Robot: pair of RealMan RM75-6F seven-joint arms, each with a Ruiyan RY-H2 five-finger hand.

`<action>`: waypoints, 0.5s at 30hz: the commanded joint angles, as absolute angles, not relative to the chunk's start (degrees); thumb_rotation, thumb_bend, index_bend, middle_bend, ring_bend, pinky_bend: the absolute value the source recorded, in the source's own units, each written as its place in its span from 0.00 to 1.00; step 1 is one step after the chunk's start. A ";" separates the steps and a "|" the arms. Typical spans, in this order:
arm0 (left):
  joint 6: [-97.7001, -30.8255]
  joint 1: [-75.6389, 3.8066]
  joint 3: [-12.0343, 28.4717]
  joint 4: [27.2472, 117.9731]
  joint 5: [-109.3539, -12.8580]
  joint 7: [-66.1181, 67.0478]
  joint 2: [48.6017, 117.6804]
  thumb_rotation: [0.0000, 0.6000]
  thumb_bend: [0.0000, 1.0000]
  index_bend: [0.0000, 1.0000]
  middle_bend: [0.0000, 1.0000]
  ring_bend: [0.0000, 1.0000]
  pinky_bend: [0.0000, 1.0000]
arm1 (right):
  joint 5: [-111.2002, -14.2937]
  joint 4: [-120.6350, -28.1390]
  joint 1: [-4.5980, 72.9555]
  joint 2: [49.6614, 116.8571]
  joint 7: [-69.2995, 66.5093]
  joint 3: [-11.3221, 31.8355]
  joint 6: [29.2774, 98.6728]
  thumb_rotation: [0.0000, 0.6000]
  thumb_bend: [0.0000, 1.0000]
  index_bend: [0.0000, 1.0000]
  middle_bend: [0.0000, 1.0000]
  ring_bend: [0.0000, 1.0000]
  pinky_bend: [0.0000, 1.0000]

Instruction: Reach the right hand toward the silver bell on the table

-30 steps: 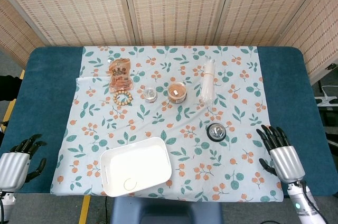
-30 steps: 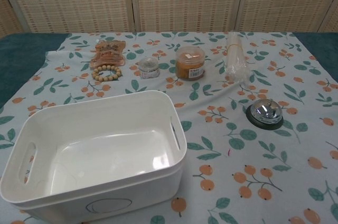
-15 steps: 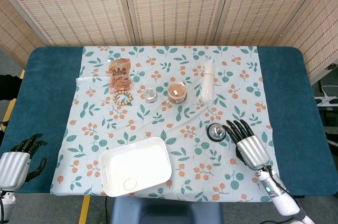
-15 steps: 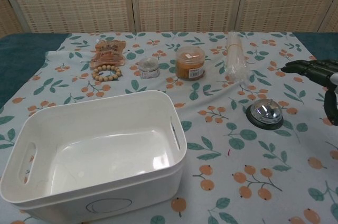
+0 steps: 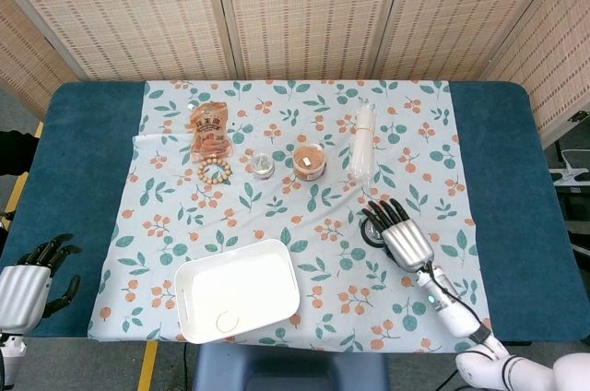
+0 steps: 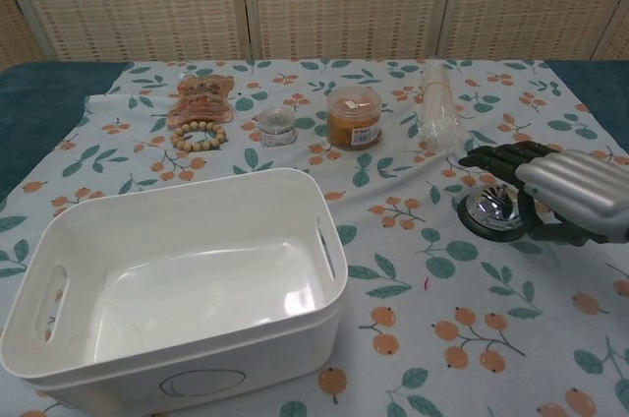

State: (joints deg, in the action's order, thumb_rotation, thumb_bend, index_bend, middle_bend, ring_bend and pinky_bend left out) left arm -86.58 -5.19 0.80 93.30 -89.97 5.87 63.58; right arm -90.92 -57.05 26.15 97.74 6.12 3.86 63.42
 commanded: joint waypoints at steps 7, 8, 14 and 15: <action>-86.80 -5.09 0.87 93.36 -89.90 5.64 63.43 1.00 0.41 0.32 0.20 0.27 0.47 | -89.88 -48.78 28.56 102.33 2.27 2.97 60.02 1.00 1.00 0.00 0.00 0.00 0.00; -86.81 -5.08 0.88 93.36 -89.89 5.62 63.43 1.00 0.41 0.32 0.20 0.27 0.47 | -89.87 -48.45 28.60 102.48 2.10 2.90 59.94 1.00 1.00 0.00 0.00 0.00 0.00; -86.90 -5.01 1.00 93.35 -89.66 5.28 63.27 1.00 0.41 0.32 0.20 0.27 0.47 | -90.67 -43.91 28.82 104.17 -2.24 1.80 61.46 1.00 1.00 0.00 0.00 0.00 0.00; -86.90 -5.01 1.00 93.34 -89.66 5.26 63.27 1.00 0.41 0.32 0.20 0.27 0.47 | -91.02 -44.50 28.56 103.74 -2.47 1.69 62.78 1.00 1.00 0.00 0.00 0.00 0.00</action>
State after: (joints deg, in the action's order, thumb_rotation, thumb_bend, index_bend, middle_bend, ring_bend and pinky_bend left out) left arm -86.90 -5.01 1.00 93.34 -89.66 5.25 63.27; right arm -90.33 -44.00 28.76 103.77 -1.50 2.18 60.61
